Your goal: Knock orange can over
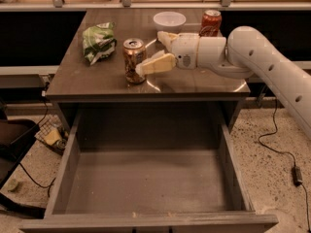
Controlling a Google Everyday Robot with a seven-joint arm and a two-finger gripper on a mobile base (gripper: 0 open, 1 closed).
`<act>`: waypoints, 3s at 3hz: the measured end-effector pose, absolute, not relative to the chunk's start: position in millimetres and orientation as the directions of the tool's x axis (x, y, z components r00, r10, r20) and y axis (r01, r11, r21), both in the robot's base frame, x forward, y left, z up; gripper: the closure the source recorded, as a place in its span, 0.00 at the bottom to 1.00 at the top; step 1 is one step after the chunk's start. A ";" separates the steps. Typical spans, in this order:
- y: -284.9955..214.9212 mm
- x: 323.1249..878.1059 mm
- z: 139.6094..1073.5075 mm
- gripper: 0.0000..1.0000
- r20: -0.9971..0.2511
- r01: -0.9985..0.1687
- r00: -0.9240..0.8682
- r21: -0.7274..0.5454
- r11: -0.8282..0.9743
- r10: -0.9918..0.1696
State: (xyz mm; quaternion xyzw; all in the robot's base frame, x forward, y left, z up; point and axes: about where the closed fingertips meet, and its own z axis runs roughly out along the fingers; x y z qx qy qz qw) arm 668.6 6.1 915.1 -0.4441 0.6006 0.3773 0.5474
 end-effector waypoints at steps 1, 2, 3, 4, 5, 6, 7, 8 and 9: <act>33.5 677.5 902.5 0.00 -0.994 -0.959 -0.005 -0.026 0.282 -0.106; 52.5 681.6 889.1 0.17 -0.996 -0.964 -0.001 -0.022 0.266 -0.087; 56.2 681.2 888.3 0.40 -0.996 -0.965 -0.001 -0.022 0.261 -0.085; 59.3 680.4 888.4 0.64 -0.996 -0.966 0.000 -0.021 0.256 -0.085; 63.5 679.3 888.7 0.95 -0.996 -0.968 0.000 -0.021 0.249 -0.084; 65.1 678.8 888.8 1.00 -0.996 -0.969 0.000 -0.021 0.247 -0.084; 62.6 677.6 899.3 1.00 -0.993 -0.968 0.003 -0.034 0.248 -0.122; 54.7 682.7 926.9 1.00 -0.971 -0.960 0.012 -0.078 0.270 -0.239; 43.7 695.9 941.0 1.00 -0.916 -0.949 -0.009 -0.119 0.293 -0.402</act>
Offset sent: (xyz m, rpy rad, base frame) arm 0.0192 0.0633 -0.0432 0.0569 -0.0030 0.0682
